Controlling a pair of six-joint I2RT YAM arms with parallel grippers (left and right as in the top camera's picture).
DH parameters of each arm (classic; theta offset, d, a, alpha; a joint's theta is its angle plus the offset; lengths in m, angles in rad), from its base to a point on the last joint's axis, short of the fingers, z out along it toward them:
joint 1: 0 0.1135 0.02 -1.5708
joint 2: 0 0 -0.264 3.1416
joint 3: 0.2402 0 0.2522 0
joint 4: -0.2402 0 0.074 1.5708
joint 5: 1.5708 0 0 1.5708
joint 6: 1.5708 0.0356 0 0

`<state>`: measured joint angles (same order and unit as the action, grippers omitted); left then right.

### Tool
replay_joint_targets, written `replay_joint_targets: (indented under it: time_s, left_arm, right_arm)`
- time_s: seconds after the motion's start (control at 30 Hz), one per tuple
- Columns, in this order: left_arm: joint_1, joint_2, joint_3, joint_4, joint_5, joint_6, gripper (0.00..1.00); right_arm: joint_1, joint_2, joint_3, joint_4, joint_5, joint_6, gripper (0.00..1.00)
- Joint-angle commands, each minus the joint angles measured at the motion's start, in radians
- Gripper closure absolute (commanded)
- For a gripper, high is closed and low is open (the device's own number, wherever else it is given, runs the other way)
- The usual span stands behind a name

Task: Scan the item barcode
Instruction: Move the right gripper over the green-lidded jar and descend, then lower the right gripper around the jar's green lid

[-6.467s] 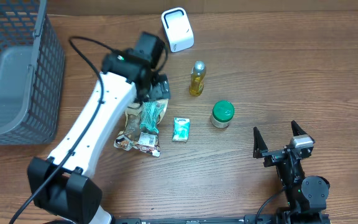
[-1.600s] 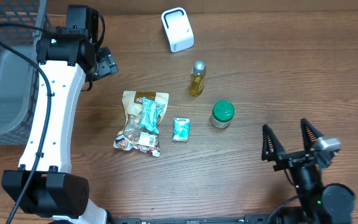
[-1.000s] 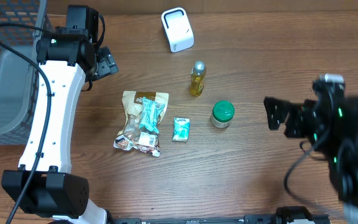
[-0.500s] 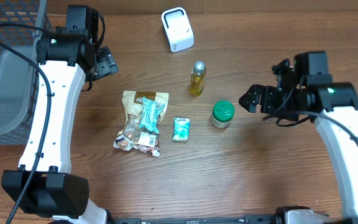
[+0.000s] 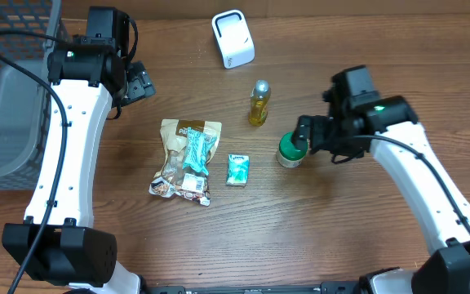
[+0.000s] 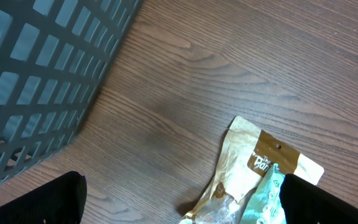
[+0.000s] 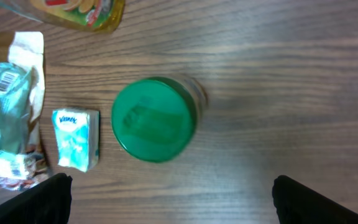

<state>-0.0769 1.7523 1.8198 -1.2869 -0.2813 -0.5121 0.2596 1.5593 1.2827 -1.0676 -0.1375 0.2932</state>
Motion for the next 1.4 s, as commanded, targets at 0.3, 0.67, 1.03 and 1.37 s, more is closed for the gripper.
replay_joint_targets:
  time_s: [0.3, 0.67, 1.03, 1.37]
  left_arm:
    - [-0.002, -0.014, 0.019, 0.001, -0.014, 0.019, 0.0]
    - [-0.002, -0.014, 0.019, 0.001, -0.014, 0.019, 0.0]
    - [-0.002, -0.014, 0.019, 0.001, -0.014, 0.019, 0.01]
    - [-0.002, -0.014, 0.019, 0.001, -0.014, 0.019, 0.0]
  right_arm:
    - [0.143, 0.114, 0.013, 0.09, 0.186, 0.078, 0.0]
    - [0.16, 0.252, 0.013, 0.142, 0.219, 0.078, 0.0]
    - [0.16, 0.257, 0.013, 0.151, 0.219, 0.077, 0.18]
    - [0.16, 0.257, 0.013, 0.177, 0.217, 0.074, 0.0]
